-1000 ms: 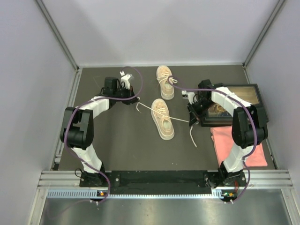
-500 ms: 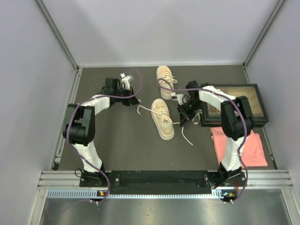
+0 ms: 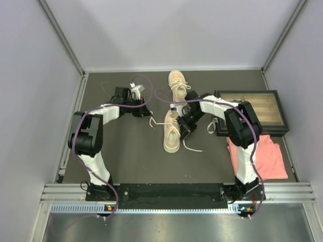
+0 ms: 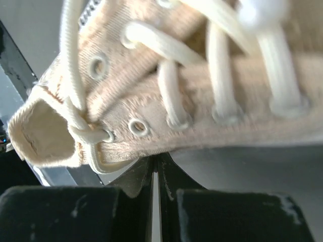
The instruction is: Tie the shoes
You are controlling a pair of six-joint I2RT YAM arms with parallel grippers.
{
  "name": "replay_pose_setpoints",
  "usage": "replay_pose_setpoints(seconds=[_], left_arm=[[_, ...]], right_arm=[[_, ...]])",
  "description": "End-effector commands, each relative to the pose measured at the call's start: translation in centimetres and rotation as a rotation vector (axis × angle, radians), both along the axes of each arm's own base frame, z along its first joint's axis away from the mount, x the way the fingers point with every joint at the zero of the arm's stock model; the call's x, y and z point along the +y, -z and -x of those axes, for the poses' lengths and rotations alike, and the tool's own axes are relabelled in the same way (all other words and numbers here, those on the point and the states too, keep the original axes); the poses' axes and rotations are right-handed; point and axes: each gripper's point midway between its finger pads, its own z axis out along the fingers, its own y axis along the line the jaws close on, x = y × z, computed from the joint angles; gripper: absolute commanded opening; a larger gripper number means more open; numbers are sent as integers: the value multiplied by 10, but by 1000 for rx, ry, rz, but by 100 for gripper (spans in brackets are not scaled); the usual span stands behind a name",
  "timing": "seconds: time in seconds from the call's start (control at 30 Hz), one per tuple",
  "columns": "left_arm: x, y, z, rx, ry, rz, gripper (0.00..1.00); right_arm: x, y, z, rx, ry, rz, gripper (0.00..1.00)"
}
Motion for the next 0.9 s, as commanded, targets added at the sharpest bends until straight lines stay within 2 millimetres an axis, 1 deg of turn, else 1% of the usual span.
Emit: replay_pose_setpoints(seconds=[0.0, 0.1, 0.17, 0.2, 0.23, 0.27, 0.3, 0.37, 0.43, 0.5, 0.53, 0.7, 0.77, 0.8, 0.83, 0.87], left_arm=[[0, -17, -4, -25, -33, 28, 0], [-1, -22, -5, -30, -39, 35, 0], [2, -24, -6, -8, -71, 33, 0], [4, -25, -10, -1, -95, 24, 0], [5, -26, -13, 10, -118, 27, 0], [9, -28, -16, 9, -133, 29, 0], [12, -29, -19, 6, -156, 25, 0], [19, -28, -25, 19, -208, 6, 0], [24, -27, -27, 15, -217, -7, 0], [33, -27, -32, -8, -252, -43, 0], [36, -26, -33, -18, -252, -56, 0], [58, -21, -40, -33, -270, -111, 0], [63, -18, -40, -34, -269, -116, 0], [66, -17, -41, -33, -273, -124, 0], [67, -14, -42, -28, -269, -126, 0], [66, -12, -38, -9, -258, -121, 0]], right_arm=[[23, -18, 6, -16, -11, -90, 0], [18, -18, 9, -18, -12, -69, 0], [6, -20, 6, -46, -12, -46, 0], [0, -23, 7, -43, -7, -38, 0], [-6, -29, 7, -53, -1, -39, 0], [-17, -31, 2, -54, 28, -32, 0], [-27, -34, 5, -50, 24, -17, 0], [-46, -39, 0, -66, 58, -3, 0], [-63, -38, 4, -76, 61, 27, 0], [-76, -33, 6, -80, 49, 53, 0], [-80, -31, 13, -62, 44, 66, 0], [-93, -25, 22, -57, 34, 102, 0], [-97, -23, 24, -55, 35, 112, 0], [-102, -18, 26, -50, 39, 124, 0], [-105, -16, 27, -50, 39, 133, 0], [-107, -12, 25, -60, 40, 141, 0]])
